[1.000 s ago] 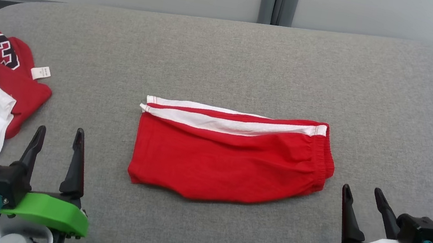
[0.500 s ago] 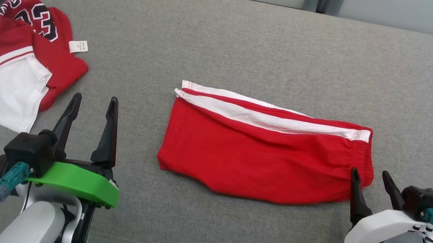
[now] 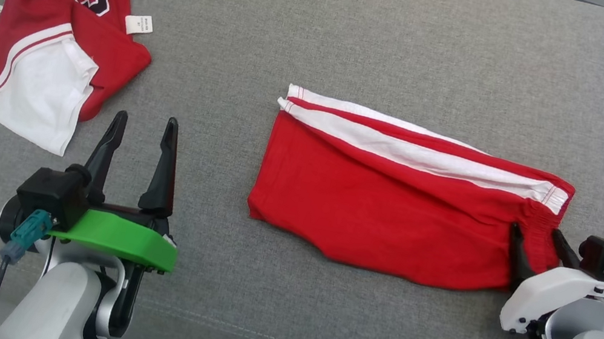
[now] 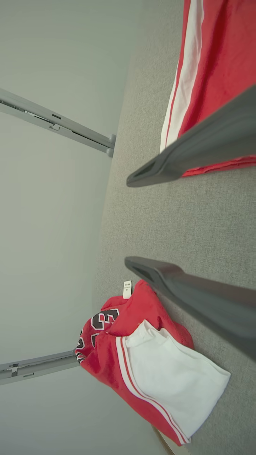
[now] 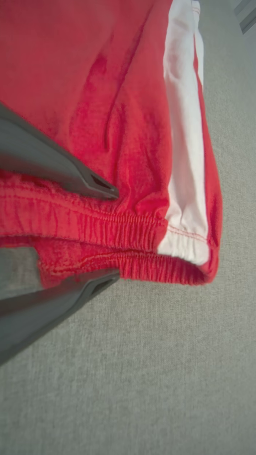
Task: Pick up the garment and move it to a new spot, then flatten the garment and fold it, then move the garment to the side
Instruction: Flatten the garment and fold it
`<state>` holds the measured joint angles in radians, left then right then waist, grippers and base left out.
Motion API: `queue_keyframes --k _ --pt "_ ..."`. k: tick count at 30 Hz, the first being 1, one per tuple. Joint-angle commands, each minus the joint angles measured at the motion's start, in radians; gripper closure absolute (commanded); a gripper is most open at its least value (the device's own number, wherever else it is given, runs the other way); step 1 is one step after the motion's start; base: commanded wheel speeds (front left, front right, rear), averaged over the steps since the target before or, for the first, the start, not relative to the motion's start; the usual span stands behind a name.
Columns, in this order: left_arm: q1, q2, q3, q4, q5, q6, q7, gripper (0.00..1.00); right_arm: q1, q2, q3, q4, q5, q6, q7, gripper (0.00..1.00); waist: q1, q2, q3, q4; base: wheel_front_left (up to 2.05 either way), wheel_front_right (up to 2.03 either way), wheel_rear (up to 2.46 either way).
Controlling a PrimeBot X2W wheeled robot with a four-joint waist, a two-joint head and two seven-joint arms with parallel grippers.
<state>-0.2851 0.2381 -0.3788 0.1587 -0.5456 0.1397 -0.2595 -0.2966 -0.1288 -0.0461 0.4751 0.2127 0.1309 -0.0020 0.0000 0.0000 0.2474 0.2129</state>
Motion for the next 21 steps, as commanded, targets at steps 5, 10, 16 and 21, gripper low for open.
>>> queue_keyframes --k 5,10,16,21 --pt "-0.025 -0.027 0.021 0.020 0.029 -0.028 -0.005 0.00 -0.036 -0.006 -0.025 0.056 0.013 0.000 -0.014 0.00 0.0000 0.0000 0.020 0.010 0.00 0.00 0.00" --pt "-0.032 -0.042 0.034 0.044 0.040 -0.052 -0.005 0.00 -0.050 0.013 -0.002 0.115 0.080 -0.001 0.042 0.52 0.0000 0.0000 0.024 0.005 0.00 0.00 0.00" --pt "-0.043 -0.048 0.046 0.079 0.027 -0.069 -0.004 0.00 -0.043 0.009 0.045 0.103 0.171 0.000 0.070 1.00 0.0000 0.0000 0.019 -0.002 0.00 0.00 0.00" --pt "-0.040 -0.042 0.062 0.085 0.029 -0.072 -0.004 0.00 -0.024 -0.014 0.015 0.055 0.233 -0.001 0.055 1.00 0.0000 0.0000 0.006 -0.019 0.00 0.00 0.00"
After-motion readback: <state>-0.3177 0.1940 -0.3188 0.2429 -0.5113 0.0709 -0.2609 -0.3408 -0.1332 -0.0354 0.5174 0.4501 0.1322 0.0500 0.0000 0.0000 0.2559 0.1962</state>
